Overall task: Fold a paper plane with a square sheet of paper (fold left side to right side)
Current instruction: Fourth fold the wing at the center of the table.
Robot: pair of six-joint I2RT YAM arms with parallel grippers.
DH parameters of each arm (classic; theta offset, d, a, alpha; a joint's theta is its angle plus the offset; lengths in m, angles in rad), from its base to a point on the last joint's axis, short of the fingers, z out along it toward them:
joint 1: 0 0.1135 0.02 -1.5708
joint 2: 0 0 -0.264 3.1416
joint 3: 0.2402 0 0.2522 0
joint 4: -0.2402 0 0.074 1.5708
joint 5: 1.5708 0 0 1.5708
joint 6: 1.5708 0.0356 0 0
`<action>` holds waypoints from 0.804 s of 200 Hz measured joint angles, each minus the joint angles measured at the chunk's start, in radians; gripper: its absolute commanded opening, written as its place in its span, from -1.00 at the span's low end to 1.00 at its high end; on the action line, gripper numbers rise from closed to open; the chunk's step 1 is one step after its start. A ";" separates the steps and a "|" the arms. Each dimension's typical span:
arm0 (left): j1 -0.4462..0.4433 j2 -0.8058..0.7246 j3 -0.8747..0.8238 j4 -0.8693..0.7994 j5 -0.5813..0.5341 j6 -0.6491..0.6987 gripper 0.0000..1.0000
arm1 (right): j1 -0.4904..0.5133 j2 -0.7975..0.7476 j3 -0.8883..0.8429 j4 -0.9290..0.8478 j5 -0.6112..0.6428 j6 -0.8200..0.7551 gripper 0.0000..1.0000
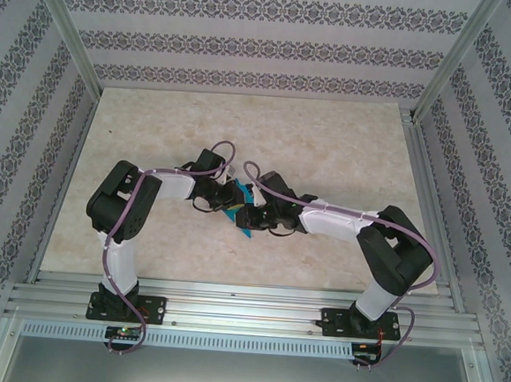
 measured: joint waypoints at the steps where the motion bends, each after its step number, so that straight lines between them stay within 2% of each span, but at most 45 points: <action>1: 0.000 0.000 0.000 0.000 0.000 0.000 -0.68 | 0.000 0.000 0.000 0.000 0.000 0.000 -0.63; 62: 0.000 0.000 0.000 0.000 0.000 0.000 -0.68 | 0.001 0.077 0.000 0.002 0.001 0.003 -0.63; 161: 0.000 0.000 0.000 0.000 0.000 0.000 -0.69 | 0.001 0.080 -0.022 -0.008 0.012 0.003 -0.63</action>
